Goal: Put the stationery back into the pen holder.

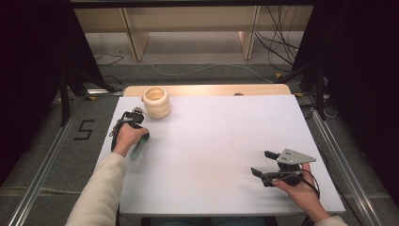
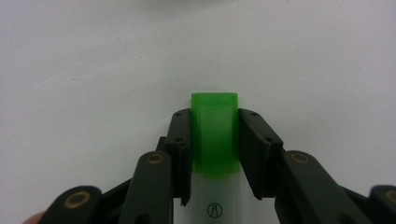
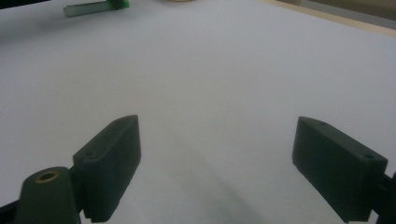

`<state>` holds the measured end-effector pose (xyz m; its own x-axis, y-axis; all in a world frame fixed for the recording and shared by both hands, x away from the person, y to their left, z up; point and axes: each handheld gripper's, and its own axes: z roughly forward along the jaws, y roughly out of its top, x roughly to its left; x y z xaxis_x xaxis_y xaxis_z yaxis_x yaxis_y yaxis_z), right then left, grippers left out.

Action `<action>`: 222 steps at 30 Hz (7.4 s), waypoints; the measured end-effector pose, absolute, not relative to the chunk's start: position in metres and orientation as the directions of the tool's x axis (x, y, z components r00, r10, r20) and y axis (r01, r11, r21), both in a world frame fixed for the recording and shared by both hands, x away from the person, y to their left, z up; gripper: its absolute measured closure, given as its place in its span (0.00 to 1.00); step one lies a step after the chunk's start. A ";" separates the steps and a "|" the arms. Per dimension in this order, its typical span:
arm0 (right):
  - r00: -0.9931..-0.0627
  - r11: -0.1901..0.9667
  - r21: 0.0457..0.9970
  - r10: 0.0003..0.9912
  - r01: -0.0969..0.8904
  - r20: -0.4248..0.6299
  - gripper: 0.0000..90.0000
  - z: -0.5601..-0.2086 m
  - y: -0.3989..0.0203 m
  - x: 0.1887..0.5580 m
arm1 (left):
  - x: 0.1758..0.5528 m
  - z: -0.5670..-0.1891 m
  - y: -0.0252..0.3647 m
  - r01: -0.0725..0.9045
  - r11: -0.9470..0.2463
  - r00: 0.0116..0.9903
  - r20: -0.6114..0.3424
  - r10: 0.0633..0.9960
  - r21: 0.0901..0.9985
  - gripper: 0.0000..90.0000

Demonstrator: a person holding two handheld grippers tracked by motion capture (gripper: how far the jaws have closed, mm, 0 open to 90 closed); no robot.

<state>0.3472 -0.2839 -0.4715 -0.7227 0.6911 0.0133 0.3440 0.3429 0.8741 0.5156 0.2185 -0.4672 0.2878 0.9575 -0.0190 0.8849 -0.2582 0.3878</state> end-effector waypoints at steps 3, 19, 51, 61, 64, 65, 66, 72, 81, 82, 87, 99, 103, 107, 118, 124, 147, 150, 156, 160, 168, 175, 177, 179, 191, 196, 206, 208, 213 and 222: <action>-0.723 0.343 0.874 0.691 0.344 0.013 0.18 -0.471 -0.284 0.347 | 0.515 -0.467 0.218 0.885 -0.256 0.285 -0.017 0.958 0.389 0.74; -0.722 0.341 0.876 0.692 0.342 0.013 0.18 -0.471 -0.284 0.347 | 0.505 -0.450 0.219 0.823 -0.221 0.286 -0.045 0.957 0.524 0.75; -0.722 0.340 0.876 0.692 0.343 0.014 0.18 -0.471 -0.284 0.347 | 0.502 -0.427 0.211 0.372 -0.094 0.331 -0.038 0.943 0.923 0.75; -0.720 0.342 0.874 0.694 0.345 0.012 0.18 -0.471 -0.285 0.347 | 0.510 -0.419 0.207 0.332 -0.101 0.334 -0.016 0.942 0.938 0.75; -0.722 0.340 0.876 0.692 0.343 0.015 0.18 -0.471 -0.284 0.347 | 0.514 -0.413 0.206 0.321 -0.097 0.339 -0.019 0.941 0.942 0.75; -0.722 0.339 0.876 0.692 0.343 0.015 0.18 -0.471 -0.284 0.347 | 0.514 -0.413 0.206 0.321 -0.097 0.339 -0.019 0.941 0.942 0.75; -0.722 0.339 0.876 0.692 0.343 0.015 0.18 -0.471 -0.284 0.347 | 0.515 -0.412 0.206 0.318 -0.096 0.338 -0.018 0.941 0.943 0.75; -0.720 0.342 0.874 0.694 0.345 0.013 0.18 -0.471 -0.285 0.347 | 0.520 -0.402 0.204 0.295 -0.098 0.335 -0.007 0.942 0.950 0.75; -0.720 0.341 0.874 0.694 0.345 0.013 0.18 -0.471 -0.285 0.347 | 0.526 -0.391 0.201 0.274 -0.106 0.337 0.008 0.941 0.956 0.75; -0.720 0.342 0.874 0.694 0.345 0.013 0.18 -0.471 -0.285 0.347 | 0.527 -0.391 0.200 0.271 -0.103 0.335 0.007 0.942 0.957 0.75; -0.720 0.339 0.876 0.694 0.343 0.013 0.18 -0.471 -0.285 0.348 | 0.529 -0.387 0.199 0.266 -0.106 0.339 0.010 0.941 0.958 0.74; -0.721 0.339 0.875 0.693 0.344 0.014 0.18 -0.471 -0.285 0.348 | 0.535 -0.381 0.198 0.254 -0.106 0.338 0.015 0.941 0.961 0.74; -0.721 0.339 0.875 0.693 0.345 0.015 0.18 -0.471 -0.285 0.348 | 0.536 -0.381 0.199 0.256 -0.103 0.337 0.012 0.942 0.961 0.75; -0.722 0.341 0.874 0.692 0.345 0.015 0.18 -0.471 -0.285 0.348 | 0.537 -0.381 0.199 0.254 -0.099 0.334 0.009 0.943 0.962 0.74; -0.721 0.340 0.874 0.693 0.346 0.015 0.18 -0.471 -0.285 0.348 | 0.540 -0.380 0.201 0.248 -0.094 0.328 0.008 0.944 0.964 0.74; -0.721 0.340 0.875 0.693 0.346 0.016 0.18 -0.471 -0.285 0.348 | 0.542 -0.379 0.201 0.244 -0.091 0.325 0.007 0.946 0.966 0.74; -0.724 0.339 0.876 0.690 0.345 0.018 0.18 -0.471 -0.285 0.348 | 0.551 -0.373 0.202 0.243 -0.091 0.320 0.009 0.947 0.966 0.74; -0.722 0.337 0.875 0.691 0.348 0.021 0.18 -0.471 -0.285 0.348 | 0.552 -0.371 0.201 0.241 -0.090 0.321 0.009 0.947 0.966 0.74; -0.722 0.336 0.875 0.692 0.349 0.022 0.18 -0.471 -0.285 0.348 | 0.555 -0.368 0.199 0.236 -0.091 0.322 0.011 0.947 0.968 0.74; -0.723 0.336 0.875 0.691 0.348 0.022 0.18 -0.471 -0.285 0.349 | 0.557 -0.368 0.198 0.237 -0.092 0.320 0.011 0.947 0.967 0.74; -0.722 0.335 0.876 0.692 0.348 0.022 0.18 -0.471 -0.285 0.349 | 0.560 -0.369 0.199 0.245 -0.091 0.315 0.010 0.949 0.965 0.74; -0.722 0.335 0.875 0.692 0.349 0.023 0.18 -0.471 -0.285 0.349 | 0.563 -0.368 0.198 0.245 -0.076 0.312 -0.005 0.950 0.966 0.74; -0.722 0.334 0.876 0.692 0.349 0.023 0.18 -0.471 -0.285 0.349 | 0.564 -0.368 0.198 0.244 -0.067 0.309 -0.012 0.951 0.967 0.74; -0.722 0.335 0.876 0.692 0.348 0.023 0.18 -0.471 -0.285 0.349 | 0.565 -0.368 0.198 0.250 -0.064 0.309 -0.017 0.951 0.966 0.74; -0.721 0.338 0.874 0.693 0.351 0.022 0.18 -0.471 -0.286 0.349 | 0.570 -0.370 0.198 0.239 -0.063 0.300 -0.012 0.954 0.969 0.74; -0.719 0.338 0.872 0.694 0.353 0.022 0.18 -0.471 -0.286 0.349 | 0.571 -0.371 0.198 0.230 -0.063 0.306 -0.011 0.952 0.971 0.74; -0.719 0.337 0.873 0.695 0.353 0.023 0.18 -0.471 -0.286 0.349 | 0.575 -0.373 0.196 0.196 -0.094 0.322 0.027 0.947 0.976 0.74; -0.719 0.337 0.873 0.695 0.353 0.023 0.18 -0.471 -0.286 0.349 | 0.575 -0.374 0.196 0.198 -0.093 0.325 0.024 0.945 0.976 0.74; -0.719 0.336 0.874 0.694 0.352 0.022 0.18 -0.471 -0.286 0.349 | 0.578 -0.377 0.196 0.192 -0.102 0.329 0.034 0.944 0.976 0.74; -0.720 0.337 0.873 0.694 0.352 0.023 0.18 -0.471 -0.286 0.349 | 0.583 -0.380 0.193 0.185 -0.096 0.331 0.030 0.943 0.978 0.74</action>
<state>0.3488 -0.2862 -0.4714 -0.7196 0.6941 0.0230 0.3525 0.3365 0.8732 0.5829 0.1933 -0.3802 0.3307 0.9432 0.0301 0.1850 -0.0960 0.9780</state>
